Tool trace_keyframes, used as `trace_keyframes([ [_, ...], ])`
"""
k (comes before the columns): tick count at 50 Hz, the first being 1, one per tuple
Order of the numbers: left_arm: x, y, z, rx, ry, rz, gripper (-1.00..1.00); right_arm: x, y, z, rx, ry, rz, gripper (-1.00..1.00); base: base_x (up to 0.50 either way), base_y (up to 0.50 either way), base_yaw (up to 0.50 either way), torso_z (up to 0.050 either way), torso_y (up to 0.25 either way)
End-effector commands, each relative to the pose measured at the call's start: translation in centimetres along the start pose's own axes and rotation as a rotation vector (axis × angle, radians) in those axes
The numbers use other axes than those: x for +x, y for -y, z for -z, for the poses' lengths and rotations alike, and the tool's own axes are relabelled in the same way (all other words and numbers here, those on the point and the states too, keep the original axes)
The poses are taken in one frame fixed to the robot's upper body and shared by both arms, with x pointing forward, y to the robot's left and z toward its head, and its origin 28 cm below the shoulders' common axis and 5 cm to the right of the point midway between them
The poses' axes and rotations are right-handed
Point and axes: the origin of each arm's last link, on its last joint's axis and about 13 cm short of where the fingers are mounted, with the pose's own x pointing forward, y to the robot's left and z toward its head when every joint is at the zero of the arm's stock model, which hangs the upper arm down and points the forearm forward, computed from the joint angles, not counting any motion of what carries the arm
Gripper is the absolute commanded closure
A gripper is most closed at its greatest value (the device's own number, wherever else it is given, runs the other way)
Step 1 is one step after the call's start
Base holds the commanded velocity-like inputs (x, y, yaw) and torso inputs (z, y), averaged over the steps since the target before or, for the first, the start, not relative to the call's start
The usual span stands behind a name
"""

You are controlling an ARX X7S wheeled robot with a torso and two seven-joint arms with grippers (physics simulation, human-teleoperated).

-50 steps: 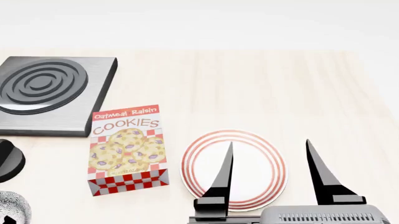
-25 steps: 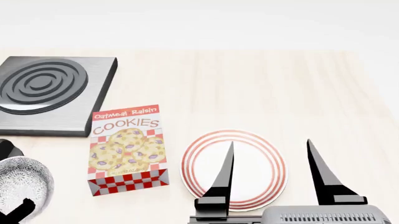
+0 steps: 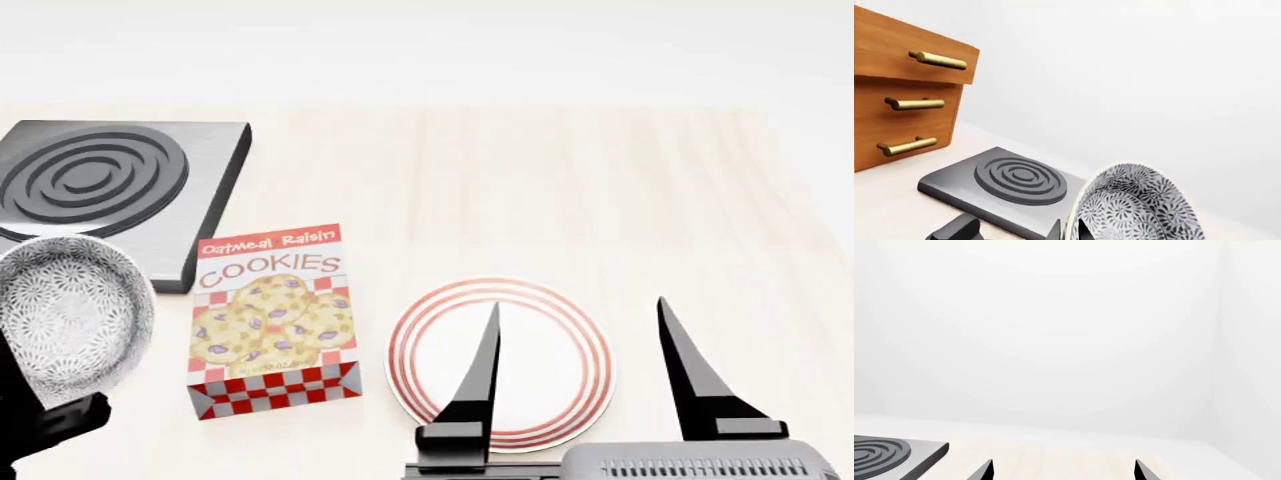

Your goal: Pick the akita bowl from table center and place it on the plate.

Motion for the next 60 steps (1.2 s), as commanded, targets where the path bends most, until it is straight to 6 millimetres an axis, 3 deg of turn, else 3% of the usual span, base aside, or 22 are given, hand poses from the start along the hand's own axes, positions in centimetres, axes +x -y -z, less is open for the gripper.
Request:
trace_keyframes([
  [1, 0.0, 0.9, -1.3, 0.056, 0.13, 0.135, 1.0, -0.1, 0.0, -0.2, 0.0, 0.004, -0.005, -1.0, 0.0, 0.0, 0.0, 0.0, 0.0],
  [16, 0.8, 1.5, -2.0, 0.087, 0.228, 0.249, 1.0, 0.1, 0.3, -1.0, 0.035, 0.017, -0.109, -1.0, 0.0, 0.0, 0.0, 0.0, 0.001],
  [32, 1.3, 1.7, -1.9, 0.132, 0.272, 0.35, 1.0, 3.2, 1.5, -5.2, 0.081, 0.028, -0.404, -1.0, 0.0, 0.0, 0.0, 0.0, 0.0],
  [46, 1.4, 1.9, -2.6, 0.151, 0.311, 0.382, 1.0, 5.2, 1.5, -6.1, 0.163, -0.003, -0.518, -1.0, 0.0, 0.0, 0.0, 0.0, 0.001],
  [60, 0.3, 2.6, -3.1, 0.189, 0.399, 0.496, 1.0, 6.1, 1.7, -7.0, 0.221, -0.091, -0.608, -1.0, 0.0, 0.0, 0.0, 0.0, 0.0],
])
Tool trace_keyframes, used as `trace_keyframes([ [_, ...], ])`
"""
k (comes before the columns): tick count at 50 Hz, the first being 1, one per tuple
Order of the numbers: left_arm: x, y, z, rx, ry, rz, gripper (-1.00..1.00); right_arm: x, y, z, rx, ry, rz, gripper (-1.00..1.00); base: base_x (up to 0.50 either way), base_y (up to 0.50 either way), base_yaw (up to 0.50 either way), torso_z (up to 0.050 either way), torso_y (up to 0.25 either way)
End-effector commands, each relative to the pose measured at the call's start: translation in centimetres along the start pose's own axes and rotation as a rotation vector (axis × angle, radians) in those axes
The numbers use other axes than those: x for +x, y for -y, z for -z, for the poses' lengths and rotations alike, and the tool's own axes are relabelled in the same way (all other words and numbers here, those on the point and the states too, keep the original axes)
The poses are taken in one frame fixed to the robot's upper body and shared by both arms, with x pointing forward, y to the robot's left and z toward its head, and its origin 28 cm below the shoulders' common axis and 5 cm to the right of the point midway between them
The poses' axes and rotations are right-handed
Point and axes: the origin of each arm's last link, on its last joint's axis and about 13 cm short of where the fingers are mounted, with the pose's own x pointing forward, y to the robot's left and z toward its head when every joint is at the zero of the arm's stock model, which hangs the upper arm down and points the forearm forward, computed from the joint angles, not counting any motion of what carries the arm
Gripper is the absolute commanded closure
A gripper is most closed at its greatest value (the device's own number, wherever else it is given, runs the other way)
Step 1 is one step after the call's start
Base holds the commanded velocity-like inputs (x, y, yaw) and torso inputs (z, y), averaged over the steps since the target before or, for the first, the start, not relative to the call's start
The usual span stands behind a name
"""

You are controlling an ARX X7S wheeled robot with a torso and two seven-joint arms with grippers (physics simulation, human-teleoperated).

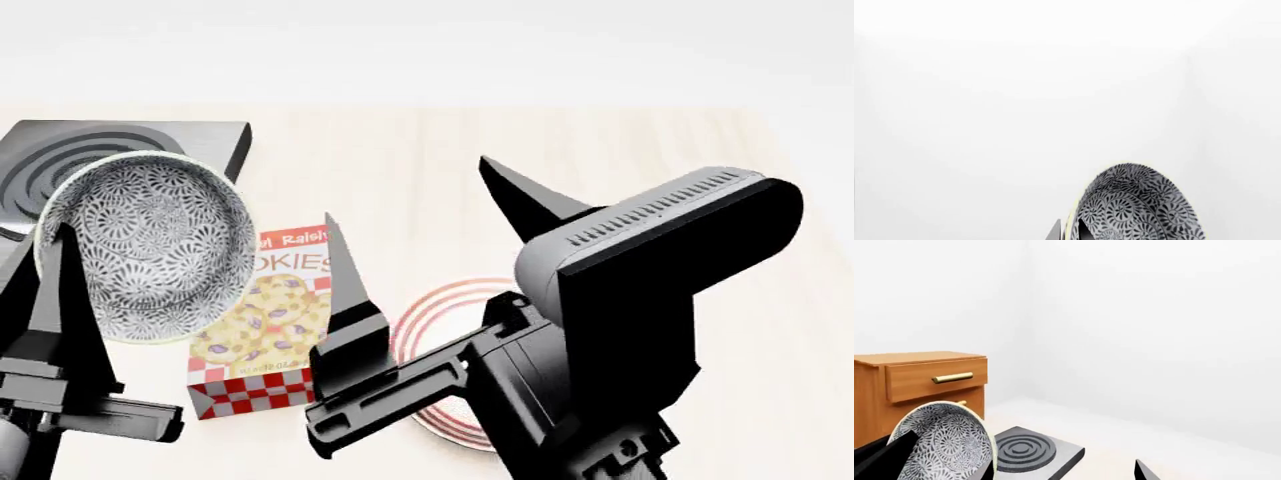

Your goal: Pick the akita bowl from table center and place it on the plate.

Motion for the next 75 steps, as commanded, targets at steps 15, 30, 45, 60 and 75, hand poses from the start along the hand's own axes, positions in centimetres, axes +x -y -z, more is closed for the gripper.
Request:
trace_keyframes([
  [15, 0.1, 0.9, -1.5, 0.026, 0.101, 0.137, 1.0, 1.2, -0.3, -0.8, 0.052, -0.144, -0.164, -1.0, 0.0, 0.0, 0.0, 0.0, 0.001],
  [30, 0.1, 1.1, -2.0, -0.001, 0.116, 0.151, 1.0, 1.5, -0.4, -0.9, 0.054, -0.147, -0.191, -1.0, 0.0, 0.0, 0.0, 0.0, 0.0],
  [45, -0.2, 1.4, -2.1, -0.014, 0.126, 0.179, 1.0, 2.2, -0.3, 0.0, 0.073, -0.139, -0.206, -1.0, 0.0, 0.0, 0.0, 0.0, 0.001],
  [60, -0.5, 1.4, -3.2, -0.027, 0.156, 0.186, 1.0, 2.3, -0.1, 1.5, 0.103, -0.16, -0.2, -1.0, 0.0, 0.0, 0.0, 0.0, 0.0],
  [75, -0.6, 1.6, -3.5, -0.035, 0.166, 0.194, 1.0, 2.3, -0.1, 1.8, 0.11, -0.153, -0.202, 1.0, 0.0, 0.0, 0.0, 0.0, 0.001],
])
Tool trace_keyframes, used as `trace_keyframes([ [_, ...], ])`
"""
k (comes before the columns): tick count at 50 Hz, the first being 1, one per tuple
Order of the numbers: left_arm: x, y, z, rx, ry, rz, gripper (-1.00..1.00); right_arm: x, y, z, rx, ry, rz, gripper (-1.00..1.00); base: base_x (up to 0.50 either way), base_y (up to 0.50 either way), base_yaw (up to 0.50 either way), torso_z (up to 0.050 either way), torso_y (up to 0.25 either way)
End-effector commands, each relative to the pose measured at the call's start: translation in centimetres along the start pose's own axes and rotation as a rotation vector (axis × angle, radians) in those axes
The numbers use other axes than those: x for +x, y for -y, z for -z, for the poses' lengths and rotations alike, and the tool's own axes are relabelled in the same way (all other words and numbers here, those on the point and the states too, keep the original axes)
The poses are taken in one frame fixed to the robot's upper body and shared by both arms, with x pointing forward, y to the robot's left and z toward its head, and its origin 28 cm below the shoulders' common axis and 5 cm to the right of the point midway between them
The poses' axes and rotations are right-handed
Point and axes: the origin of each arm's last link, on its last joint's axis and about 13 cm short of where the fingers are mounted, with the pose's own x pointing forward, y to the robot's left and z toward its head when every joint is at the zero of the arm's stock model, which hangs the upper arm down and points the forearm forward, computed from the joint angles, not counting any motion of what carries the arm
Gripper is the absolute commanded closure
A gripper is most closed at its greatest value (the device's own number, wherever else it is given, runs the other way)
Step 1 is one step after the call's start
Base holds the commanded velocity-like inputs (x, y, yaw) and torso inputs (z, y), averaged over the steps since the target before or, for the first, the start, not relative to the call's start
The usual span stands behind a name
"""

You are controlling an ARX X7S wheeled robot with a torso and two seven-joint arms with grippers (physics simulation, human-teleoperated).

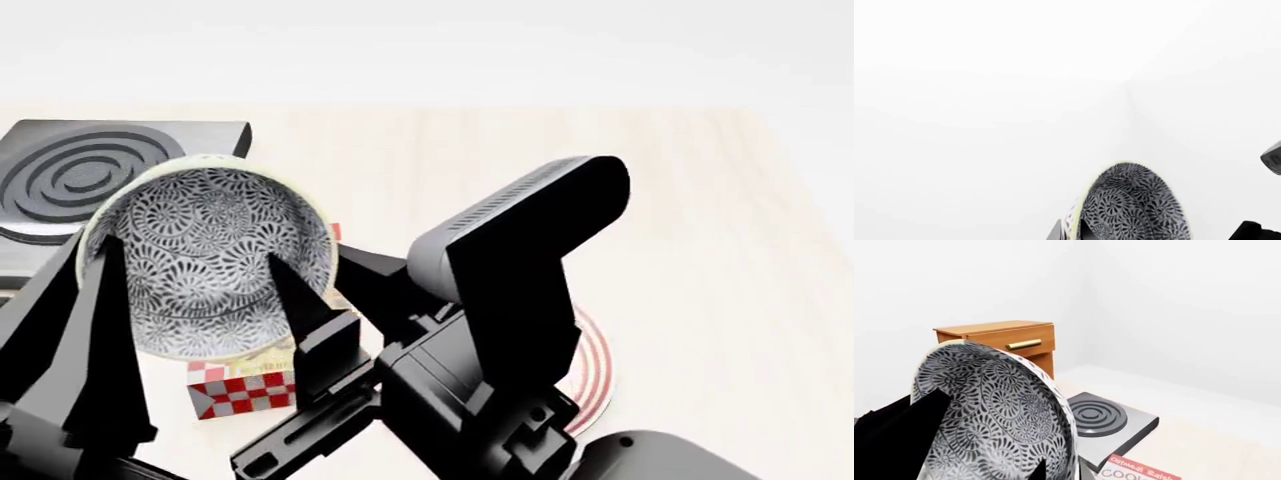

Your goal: Pick the akita bowl from table center and place it on the plate.

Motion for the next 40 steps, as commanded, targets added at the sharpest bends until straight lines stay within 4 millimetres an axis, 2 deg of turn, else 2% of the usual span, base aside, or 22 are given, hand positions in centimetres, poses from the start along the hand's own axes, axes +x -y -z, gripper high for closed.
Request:
trace_keyframes([
  [1, 0.2, 0.0, -0.7, 0.011, 0.048, -0.012, 1.0, 0.0, 0.5, 0.5, -0.006, -0.01, 0.049, 1.0, 0.0, 0.0, 0.0, 0.0, 0.0],
  [18, 0.1, -0.2, 0.3, 0.059, 0.006, -0.023, 1.0, -0.1, 0.4, 0.4, -0.001, 0.011, 0.043, 1.0, 0.0, 0.0, 0.0, 0.0, 0.0],
  [19, 0.1, -0.2, 0.2, 0.054, 0.005, -0.026, -1.0, -0.1, 0.4, 0.4, -0.002, 0.011, 0.043, 1.0, 0.0, 0.0, 0.0, 0.0, 0.0],
  [40, 0.0, 0.0, 0.5, 0.073, -0.017, -0.017, -1.0, -0.3, 0.3, 0.4, 0.003, 0.043, 0.062, 1.0, 0.0, 0.0, 0.0, 0.0, 0.0],
])
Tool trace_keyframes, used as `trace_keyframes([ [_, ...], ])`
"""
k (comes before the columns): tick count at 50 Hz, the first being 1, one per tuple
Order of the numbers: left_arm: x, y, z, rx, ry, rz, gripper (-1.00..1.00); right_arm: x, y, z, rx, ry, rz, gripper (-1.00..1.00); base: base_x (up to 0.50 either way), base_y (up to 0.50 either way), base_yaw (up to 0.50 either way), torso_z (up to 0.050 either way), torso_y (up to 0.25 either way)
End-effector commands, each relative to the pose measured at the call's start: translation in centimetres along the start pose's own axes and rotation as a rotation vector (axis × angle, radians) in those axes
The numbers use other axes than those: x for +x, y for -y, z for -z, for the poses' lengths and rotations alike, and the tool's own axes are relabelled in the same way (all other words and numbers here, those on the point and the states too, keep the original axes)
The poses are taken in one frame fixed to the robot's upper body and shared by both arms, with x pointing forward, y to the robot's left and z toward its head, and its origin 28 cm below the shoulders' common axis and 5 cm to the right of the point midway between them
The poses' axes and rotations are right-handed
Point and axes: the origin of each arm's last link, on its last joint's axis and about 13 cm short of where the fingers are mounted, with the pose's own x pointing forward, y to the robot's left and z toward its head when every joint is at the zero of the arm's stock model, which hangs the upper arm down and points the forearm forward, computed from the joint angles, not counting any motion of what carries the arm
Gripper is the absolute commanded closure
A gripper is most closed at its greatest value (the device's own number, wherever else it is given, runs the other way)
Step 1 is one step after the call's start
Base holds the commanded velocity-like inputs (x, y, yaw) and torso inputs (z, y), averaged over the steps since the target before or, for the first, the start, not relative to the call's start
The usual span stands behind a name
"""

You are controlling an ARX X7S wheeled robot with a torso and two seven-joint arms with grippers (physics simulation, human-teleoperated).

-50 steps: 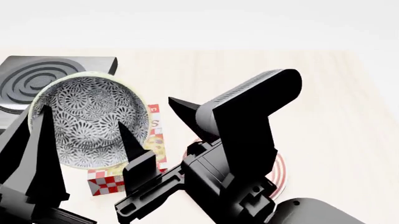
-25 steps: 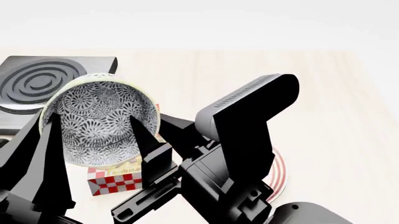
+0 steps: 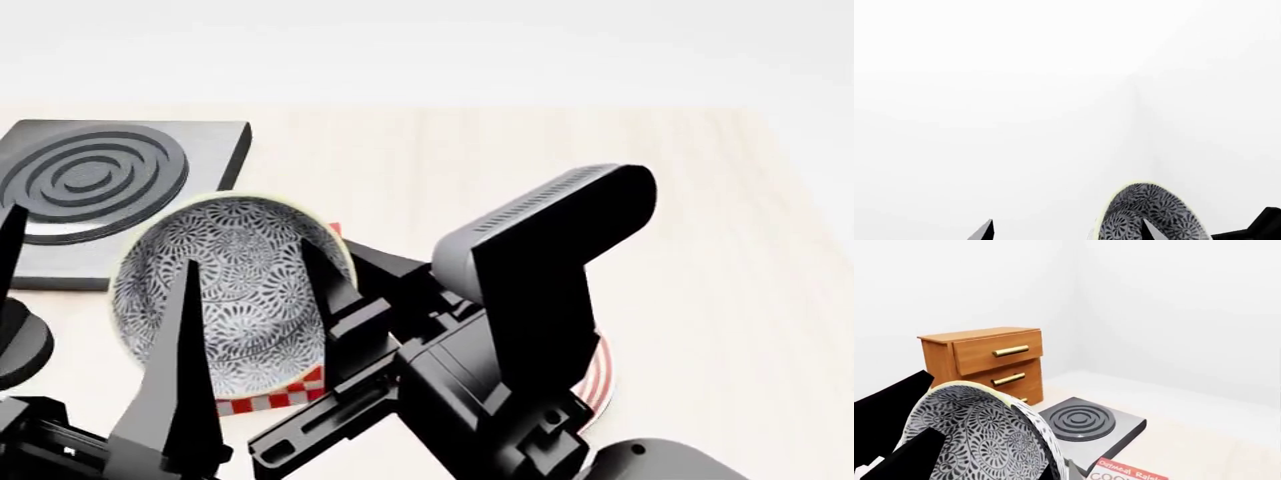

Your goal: Pick the akita bowl from table center and place it on the plate.

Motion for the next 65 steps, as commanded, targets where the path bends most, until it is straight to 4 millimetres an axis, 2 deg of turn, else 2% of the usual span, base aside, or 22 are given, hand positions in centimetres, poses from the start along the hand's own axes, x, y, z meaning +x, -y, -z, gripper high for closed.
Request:
trace_keyframes([
  [1, -0.1, 0.0, 0.1, 0.01, -0.004, 0.0, -1.0, -0.1, 0.1, -0.1, -0.003, 0.015, 0.015, 1.0, 0.0, 0.0, 0.0, 0.0, 0.0],
  [9, -0.2, 0.0, 0.1, 0.007, -0.003, -0.003, -1.0, 0.0, 0.5, 0.0, -0.004, 0.014, 0.041, 1.0, 0.0, 0.0, 0.0, 0.0, 0.0],
  [19, -1.3, -0.5, -0.1, 0.001, -0.004, -0.016, -1.0, 0.7, 3.1, 0.7, 0.052, -0.036, 0.237, 1.0, 0.0, 0.0, 0.0, 0.0, 0.0],
  [26, -2.0, -0.7, -0.8, -0.004, 0.009, -0.031, -1.0, 1.6, 4.4, 0.8, 0.084, -0.044, 0.312, 1.0, 0.0, 0.0, 0.0, 0.0, 0.001],
  [34, -3.5, -0.6, -1.8, -0.03, 0.032, -0.062, -1.0, 3.1, 6.3, 1.7, 0.3, -0.117, 0.502, 1.0, 0.0, 0.0, 0.0, 0.0, 0.0],
  [37, -4.2, -0.2, -1.8, -0.041, 0.035, -0.067, -1.0, 4.0, 7.1, 1.8, 0.375, -0.072, 0.547, 1.0, 0.0, 0.0, 0.0, 0.0, 0.0],
  [44, -5.1, 0.2, -1.7, -0.078, 0.024, -0.093, -1.0, 5.5, 7.0, 1.9, 0.441, -0.069, 0.491, 1.0, 0.0, 0.0, 0.0, 0.0, 0.0],
  [45, -5.5, 0.3, -1.7, -0.087, 0.02, -0.092, -1.0, 5.7, 6.9, 2.4, 0.376, -0.077, 0.512, 1.0, 0.0, 0.0, 0.0, 0.0, 0.0],
  [49, -6.3, 0.5, -1.5, -0.088, 0.009, -0.094, -1.0, 6.4, 6.9, 2.6, 0.397, -0.056, 0.585, 1.0, 0.0, 0.0, 0.0, 0.004, 0.0],
  [52, -6.6, 0.5, -1.5, -0.093, 0.008, -0.104, -1.0, 7.1, 6.7, 2.1, 0.549, -0.087, 0.602, 1.0, 0.0, 0.0, 0.0, 0.0, 0.003],
  [54, -6.7, 0.5, -1.5, -0.084, 0.009, -0.107, -1.0, 7.5, 6.8, 2.0, 0.531, -0.039, 0.659, 1.0, 0.0, 0.0, 0.0, 0.0, 0.0],
  [55, -6.6, 0.3, -1.7, -0.079, 0.013, -0.118, -1.0, 7.9, 6.9, 1.8, 0.623, -0.024, 0.736, 1.0, 0.0, 0.0, 0.0, 0.0, 0.0],
  [56, -6.6, 0.1, -1.9, -0.079, 0.015, -0.125, -1.0, 8.2, 6.8, 1.8, 0.598, -0.014, 0.769, 1.0, 0.0, 0.0, 0.0, 0.0, 0.0],
  [61, -6.8, -0.4, -2.1, -0.075, 0.017, -0.16, -1.0, 9.6, 6.3, 1.2, 0.809, 0.061, 0.835, 1.0, 0.0, 0.0, 0.0, 0.0, 0.0],
  [65, -6.7, -0.5, -2.2, -0.077, 0.02, -0.167, -1.0, 10.4, 6.0, 0.8, 0.839, 0.094, 0.87, 1.0, 0.0, 0.0, 0.0, 0.0, 0.0],
])
